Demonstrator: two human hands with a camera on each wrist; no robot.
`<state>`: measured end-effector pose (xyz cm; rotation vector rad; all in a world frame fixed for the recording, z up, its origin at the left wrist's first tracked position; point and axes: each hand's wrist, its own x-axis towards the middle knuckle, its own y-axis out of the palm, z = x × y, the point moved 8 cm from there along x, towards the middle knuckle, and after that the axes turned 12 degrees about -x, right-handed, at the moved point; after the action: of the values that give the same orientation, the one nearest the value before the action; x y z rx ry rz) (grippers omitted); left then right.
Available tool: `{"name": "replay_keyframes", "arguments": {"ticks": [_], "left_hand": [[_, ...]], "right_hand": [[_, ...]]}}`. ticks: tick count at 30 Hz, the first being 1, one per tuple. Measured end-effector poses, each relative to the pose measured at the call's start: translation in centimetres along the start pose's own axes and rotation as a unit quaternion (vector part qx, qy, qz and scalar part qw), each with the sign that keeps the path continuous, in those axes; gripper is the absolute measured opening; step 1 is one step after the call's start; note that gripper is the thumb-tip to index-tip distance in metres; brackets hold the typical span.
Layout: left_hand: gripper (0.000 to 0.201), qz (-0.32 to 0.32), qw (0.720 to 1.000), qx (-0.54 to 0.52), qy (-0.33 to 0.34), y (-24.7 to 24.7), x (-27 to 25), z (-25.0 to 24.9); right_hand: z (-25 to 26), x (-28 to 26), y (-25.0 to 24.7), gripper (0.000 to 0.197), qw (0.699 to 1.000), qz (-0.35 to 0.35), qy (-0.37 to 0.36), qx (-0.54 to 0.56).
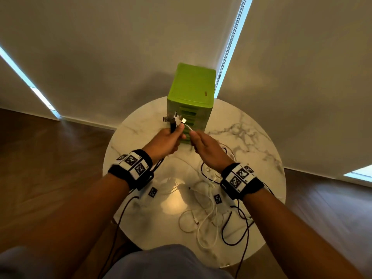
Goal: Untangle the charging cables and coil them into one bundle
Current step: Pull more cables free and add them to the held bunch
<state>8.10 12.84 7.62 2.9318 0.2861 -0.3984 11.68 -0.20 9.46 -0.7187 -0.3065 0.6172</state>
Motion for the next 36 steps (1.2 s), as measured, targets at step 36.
{"name": "replay_keyframes", "arguments": {"ticks": [36], "left_hand": [[0.03,-0.217,0.955,0.122,0.165,-14.7,-6.1,-5.1]], "right_hand": [[-2.8,3.2,1.9,0.045,0.98,0.059,0.0,-0.188]]}}
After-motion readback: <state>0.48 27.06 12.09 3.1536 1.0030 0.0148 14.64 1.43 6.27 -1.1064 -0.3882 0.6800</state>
